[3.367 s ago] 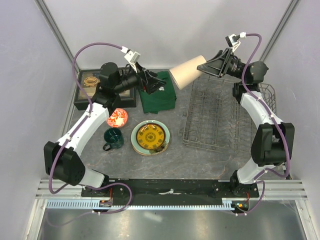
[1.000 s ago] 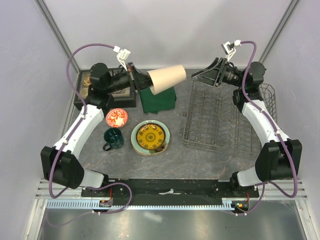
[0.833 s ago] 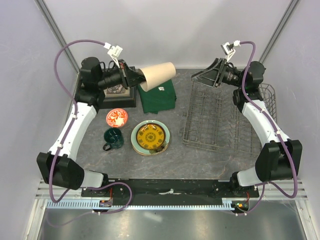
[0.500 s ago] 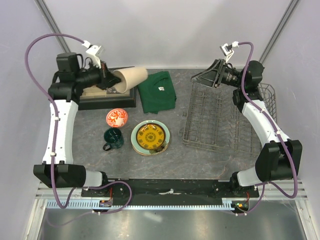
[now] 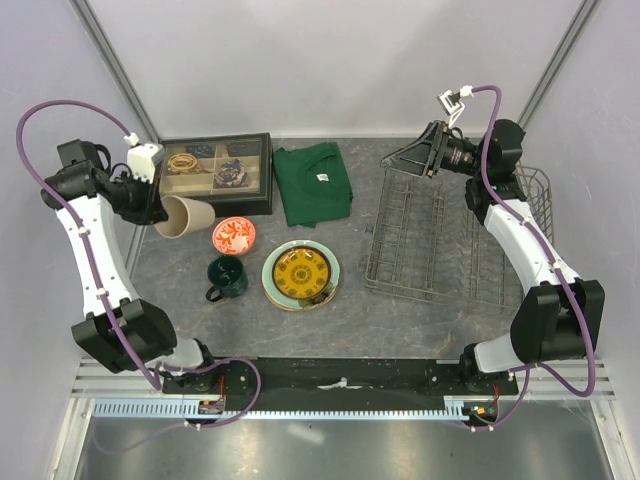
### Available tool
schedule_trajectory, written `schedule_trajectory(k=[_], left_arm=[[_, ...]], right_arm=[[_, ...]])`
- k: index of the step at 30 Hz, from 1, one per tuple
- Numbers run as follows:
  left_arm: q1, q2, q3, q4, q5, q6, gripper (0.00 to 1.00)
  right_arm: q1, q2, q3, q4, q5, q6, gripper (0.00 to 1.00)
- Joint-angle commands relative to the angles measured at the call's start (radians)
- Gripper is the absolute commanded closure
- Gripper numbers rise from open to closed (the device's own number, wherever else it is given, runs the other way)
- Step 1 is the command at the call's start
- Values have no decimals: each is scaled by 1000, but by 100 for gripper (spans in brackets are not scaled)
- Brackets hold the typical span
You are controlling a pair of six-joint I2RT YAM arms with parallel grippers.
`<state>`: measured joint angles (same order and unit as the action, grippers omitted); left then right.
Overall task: Unload the mixed dishes from the dish rack
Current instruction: Place the cup at the center of the board.
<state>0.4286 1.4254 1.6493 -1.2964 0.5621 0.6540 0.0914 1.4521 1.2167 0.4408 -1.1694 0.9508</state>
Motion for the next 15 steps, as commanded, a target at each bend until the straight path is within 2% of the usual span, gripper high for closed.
schedule_trajectory(k=[1,9,15], left_arm=[[30,36,24,-204,-138,234,99],[30,141,20,-228,-298,302,98],[30,196,-28,-216,-321,306,98]], right_arm=[[-2,-24,58,-40,5,-64,2],[-4,-38,49,-74,5,-99,2],[-4,-42,52,-100,7,-121,2]])
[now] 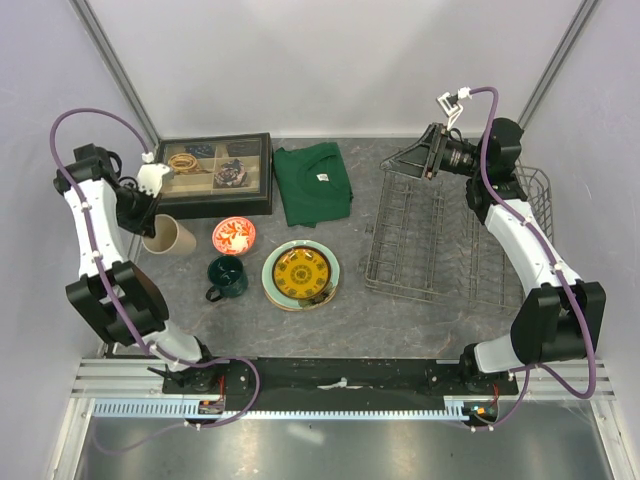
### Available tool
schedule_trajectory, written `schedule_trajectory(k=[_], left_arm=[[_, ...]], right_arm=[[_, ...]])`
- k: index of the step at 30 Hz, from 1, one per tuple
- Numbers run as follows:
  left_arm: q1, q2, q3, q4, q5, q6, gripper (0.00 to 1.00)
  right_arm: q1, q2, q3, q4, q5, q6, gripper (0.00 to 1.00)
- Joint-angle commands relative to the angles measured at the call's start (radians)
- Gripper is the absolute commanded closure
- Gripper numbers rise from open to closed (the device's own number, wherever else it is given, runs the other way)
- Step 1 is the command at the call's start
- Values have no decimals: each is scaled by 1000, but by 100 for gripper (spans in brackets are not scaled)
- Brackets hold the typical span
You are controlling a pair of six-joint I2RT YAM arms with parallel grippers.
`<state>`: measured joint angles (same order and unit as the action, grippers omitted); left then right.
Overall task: Unload the mixed dishes from the dish rack
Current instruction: Place the cup at the center of the board.
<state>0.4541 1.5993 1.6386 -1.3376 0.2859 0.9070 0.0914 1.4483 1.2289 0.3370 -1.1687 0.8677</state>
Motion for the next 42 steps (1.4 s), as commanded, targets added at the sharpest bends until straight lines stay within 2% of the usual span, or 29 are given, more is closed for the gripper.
schedule_trajectory(k=[1,13,22,30,42], left_arm=[[5,30,-23,-169,-47,52,99],[-31,106,-125,-112,-85,40,98],[-91,188,-71,-123,-113,4,98],[-97,275,30,-167,-120,-5,98],[-123,303,38,-187,-139,-5,98]], right_arm=[[-2,-39,41,2,7,-36,2],[-4,-29,47,-23,11,-56,2],[-2,-39,43,-58,12,-91,2],[-4,-51,38,-70,14,-108,2],[-4,-49,43,-87,18,-124,2]])
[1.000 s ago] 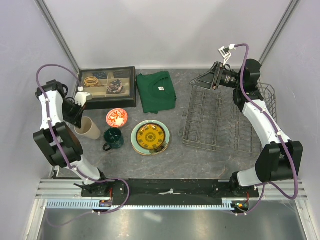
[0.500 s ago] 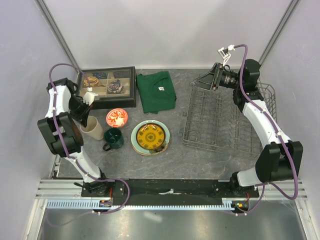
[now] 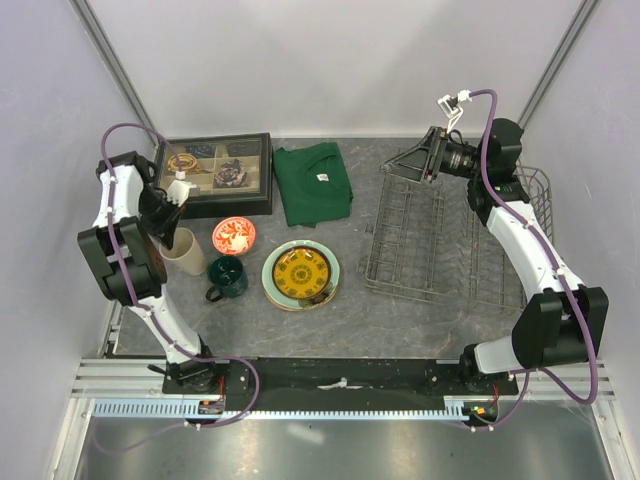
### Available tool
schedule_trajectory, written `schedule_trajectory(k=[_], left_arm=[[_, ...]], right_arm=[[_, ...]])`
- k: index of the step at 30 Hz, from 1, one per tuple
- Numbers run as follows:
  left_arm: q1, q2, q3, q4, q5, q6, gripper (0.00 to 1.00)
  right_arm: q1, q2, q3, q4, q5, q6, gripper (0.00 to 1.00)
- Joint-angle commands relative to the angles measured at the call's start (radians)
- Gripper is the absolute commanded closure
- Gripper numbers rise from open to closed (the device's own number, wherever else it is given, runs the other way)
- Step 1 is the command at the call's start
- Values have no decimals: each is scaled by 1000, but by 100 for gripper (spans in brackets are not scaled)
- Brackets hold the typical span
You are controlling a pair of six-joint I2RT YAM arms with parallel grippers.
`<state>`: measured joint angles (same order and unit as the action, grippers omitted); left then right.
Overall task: Unload the mixed dishes from the dish rack
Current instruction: Place the cup at the center of the board.
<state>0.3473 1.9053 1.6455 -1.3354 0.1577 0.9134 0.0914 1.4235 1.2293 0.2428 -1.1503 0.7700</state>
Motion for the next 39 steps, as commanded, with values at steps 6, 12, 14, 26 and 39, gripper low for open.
schedule_trajectory(k=[6,12,14,26,39], left_arm=[[-30,-6,17,-189,-18,-19,91],[-33,-11,2,-185,-26,-22,76],[-33,-14,-6,-185,-27,-21,70],[-41,-61,7,-197,-11,-8,53],[-45,-170,83,-202,34,15,39]], right_arm=[[-4,-26,38,4,0,-32,2],[-2,-32,38,-13,1,-46,2],[-4,-31,38,-13,1,-47,2],[-4,-28,39,-20,3,-54,2],[-4,-32,39,-43,9,-77,2]])
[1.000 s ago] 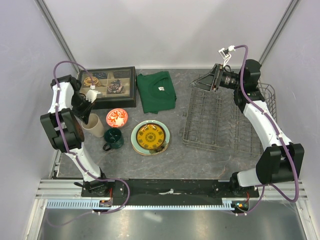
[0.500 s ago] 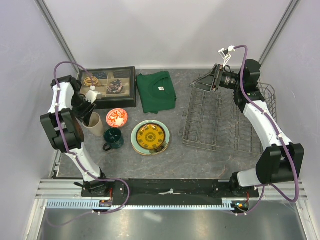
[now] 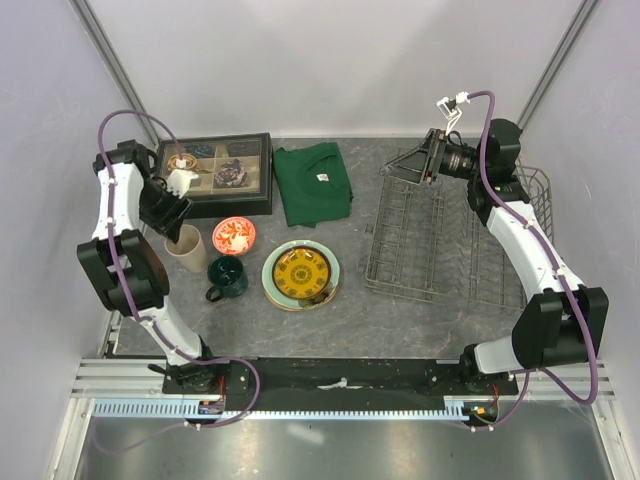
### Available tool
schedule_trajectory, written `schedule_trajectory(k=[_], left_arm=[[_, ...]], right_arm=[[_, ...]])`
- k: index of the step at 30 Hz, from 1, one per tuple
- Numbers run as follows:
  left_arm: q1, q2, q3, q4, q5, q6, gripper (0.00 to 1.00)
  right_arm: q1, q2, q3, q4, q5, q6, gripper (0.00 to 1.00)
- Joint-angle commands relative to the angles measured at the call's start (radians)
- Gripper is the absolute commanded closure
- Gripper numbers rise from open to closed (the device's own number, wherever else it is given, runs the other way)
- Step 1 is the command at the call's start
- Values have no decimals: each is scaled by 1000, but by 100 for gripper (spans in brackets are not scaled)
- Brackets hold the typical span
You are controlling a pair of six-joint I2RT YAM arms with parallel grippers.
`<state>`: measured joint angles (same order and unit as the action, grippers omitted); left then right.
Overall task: Unload the mixed dishes from the dish rack
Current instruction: Place the cup at the center of the board, then reset both arms
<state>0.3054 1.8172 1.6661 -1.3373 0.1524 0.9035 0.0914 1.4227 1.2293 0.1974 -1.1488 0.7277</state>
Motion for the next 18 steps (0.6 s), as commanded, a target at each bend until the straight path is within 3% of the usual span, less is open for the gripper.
schedule_trajectory(k=[1,8,12,18], left_arm=[[-3,-91,70,-200,53,25,38],[-3,-156,198,-200,197,-6,30],[-3,-180,265,-157,337,-92,28],[-3,-304,117,119,461,-260,28]], right_arm=[[-2,-33,41,-6,8,-43,2],[-4,-30,114,-235,96,-259,2],[-4,-7,199,-480,249,-485,2],[-4,5,269,-647,527,-665,2]])
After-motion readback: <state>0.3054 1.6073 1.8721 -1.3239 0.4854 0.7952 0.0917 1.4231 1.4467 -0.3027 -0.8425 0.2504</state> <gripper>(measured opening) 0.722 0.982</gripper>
